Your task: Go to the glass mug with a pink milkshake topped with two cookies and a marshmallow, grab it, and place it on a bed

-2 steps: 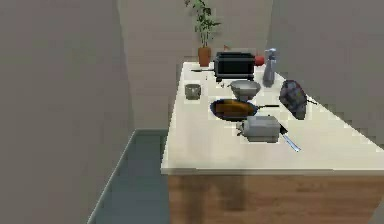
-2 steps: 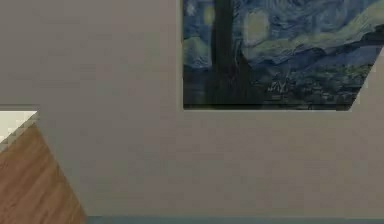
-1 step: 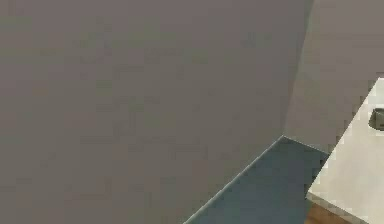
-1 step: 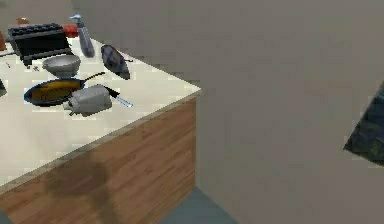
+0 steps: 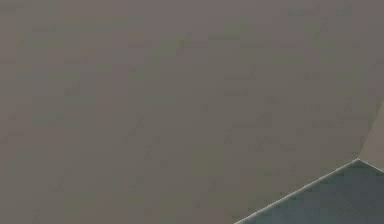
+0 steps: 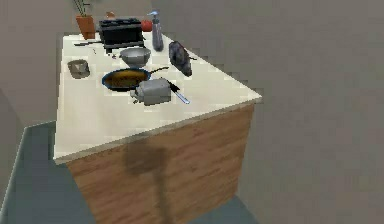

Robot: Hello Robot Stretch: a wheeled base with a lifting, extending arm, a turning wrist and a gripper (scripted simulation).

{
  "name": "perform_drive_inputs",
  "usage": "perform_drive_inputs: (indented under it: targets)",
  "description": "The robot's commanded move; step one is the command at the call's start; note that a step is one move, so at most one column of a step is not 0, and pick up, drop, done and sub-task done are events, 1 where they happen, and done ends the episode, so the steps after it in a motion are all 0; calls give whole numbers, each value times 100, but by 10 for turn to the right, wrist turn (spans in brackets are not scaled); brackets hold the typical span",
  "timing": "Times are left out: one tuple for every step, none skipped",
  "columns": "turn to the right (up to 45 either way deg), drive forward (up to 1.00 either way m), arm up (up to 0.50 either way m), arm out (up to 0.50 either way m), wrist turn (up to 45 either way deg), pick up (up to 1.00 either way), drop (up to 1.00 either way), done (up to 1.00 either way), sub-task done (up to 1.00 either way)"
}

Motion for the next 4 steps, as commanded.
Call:
perform_drive_inputs:
  targets:
    - [0, 0, 50, 0, 0, 0, 0, 0, 0]
    - [0, 0, 38, 0, 0, 0, 0, 0, 0]
    - [0, 0, 0, 50, 0, 0, 0, 0, 0]
    - [0, 0, 0, 0, 450, 0, 0, 0, 0]
